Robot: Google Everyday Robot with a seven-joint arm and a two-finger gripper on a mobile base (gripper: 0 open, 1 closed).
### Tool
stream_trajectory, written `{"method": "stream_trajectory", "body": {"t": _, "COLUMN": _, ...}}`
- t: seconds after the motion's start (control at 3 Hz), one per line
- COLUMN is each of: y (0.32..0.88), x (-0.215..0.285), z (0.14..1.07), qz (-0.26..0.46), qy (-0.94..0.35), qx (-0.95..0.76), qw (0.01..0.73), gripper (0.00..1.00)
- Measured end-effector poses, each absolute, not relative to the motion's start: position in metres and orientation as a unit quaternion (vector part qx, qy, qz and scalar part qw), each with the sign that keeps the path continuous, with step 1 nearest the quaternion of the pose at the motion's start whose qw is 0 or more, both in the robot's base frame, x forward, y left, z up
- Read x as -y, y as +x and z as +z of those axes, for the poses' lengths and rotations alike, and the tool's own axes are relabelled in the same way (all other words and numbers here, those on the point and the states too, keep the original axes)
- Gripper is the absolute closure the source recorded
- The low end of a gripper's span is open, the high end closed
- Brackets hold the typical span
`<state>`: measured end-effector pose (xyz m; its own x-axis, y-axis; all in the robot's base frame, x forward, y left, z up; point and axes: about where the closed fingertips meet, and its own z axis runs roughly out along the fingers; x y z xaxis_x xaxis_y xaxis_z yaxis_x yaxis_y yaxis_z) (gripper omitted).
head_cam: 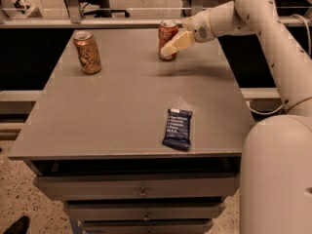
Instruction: Knock coke can over
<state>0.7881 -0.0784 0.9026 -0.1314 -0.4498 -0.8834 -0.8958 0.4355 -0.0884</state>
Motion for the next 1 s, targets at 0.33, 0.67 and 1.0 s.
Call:
{"method": "stream_trajectory", "body": {"t": 0.33, "y": 0.782, "x": 0.055, "z": 0.898, "qz": 0.305, "qy": -0.466, "qx": -0.684, "qw": 0.472, "gripper": 0.00}}
{"method": "stream_trajectory", "body": {"t": 0.67, "y": 0.756, "x": 0.029, "z": 0.913, "qz": 0.361, "qy": -0.478, "qx": -0.640, "qw": 0.481, "gripper": 0.00}}
{"method": "stream_trajectory", "body": {"t": 1.0, "y": 0.713, "x": 0.003, "z": 0.948, "qz": 0.406, "qy": -0.512, "qx": -0.580, "qw": 0.487, "gripper": 0.00}}
